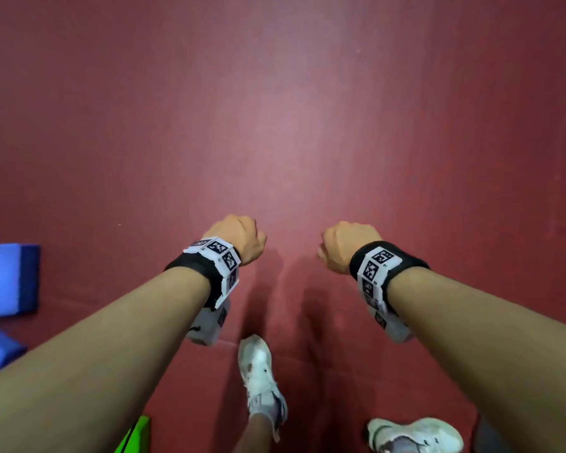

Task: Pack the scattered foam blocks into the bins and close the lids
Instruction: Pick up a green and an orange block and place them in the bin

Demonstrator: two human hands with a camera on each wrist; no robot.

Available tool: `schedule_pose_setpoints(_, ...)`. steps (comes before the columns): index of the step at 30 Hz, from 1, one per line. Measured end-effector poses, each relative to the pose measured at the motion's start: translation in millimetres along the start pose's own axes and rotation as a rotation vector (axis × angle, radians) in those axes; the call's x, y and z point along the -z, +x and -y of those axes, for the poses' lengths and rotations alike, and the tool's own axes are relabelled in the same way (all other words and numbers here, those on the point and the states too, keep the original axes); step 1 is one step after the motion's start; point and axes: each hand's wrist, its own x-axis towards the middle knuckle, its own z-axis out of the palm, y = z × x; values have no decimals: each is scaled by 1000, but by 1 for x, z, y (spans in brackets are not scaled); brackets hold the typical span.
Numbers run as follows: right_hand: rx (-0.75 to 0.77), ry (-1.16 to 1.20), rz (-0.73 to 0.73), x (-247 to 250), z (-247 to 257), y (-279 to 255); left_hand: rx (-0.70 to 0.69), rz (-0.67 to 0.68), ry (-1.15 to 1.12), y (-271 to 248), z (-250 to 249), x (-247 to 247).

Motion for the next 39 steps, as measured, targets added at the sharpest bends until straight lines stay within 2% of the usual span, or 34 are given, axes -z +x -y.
schedule_pose_setpoints(5, 154, -112, -23, 118, 172, 76, 183, -40, -93, -14, 199, 58)
schedule_pose_setpoints(9, 265, -222, -52, 190, 277, 115, 323, -86, -131, -32, 326, 89)
schedule_pose_setpoints(16, 443, -414, -88, 297, 439, 188, 525, -138, -269, -37, 504, 144)
schedule_pose_setpoints(19, 513, -461, -68, 340, 513, 236, 585, -152, -324, -25, 580, 172)
schedule_pose_setpoints(22, 570, -481, -112, 386, 587, 286, 636, -183, -363, -9, 656, 199)
schedule_pose_setpoints(25, 603, -483, -113, 420, 654, 326, 674, -173, -415, 5, 723, 221)
schedule_pose_setpoints(30, 659, -631, -95, 457, 760, 383, 733, -157, -510, 9, 829, 237)
schedule_pose_setpoints(36, 749, -831, -96, 501, 903, 450, 828, -78, -563, 33, 994, 259)
schedule_pose_setpoints(39, 731, -840, -97, 516, 938, 475, 821, -107, -572, 39, 1034, 272)
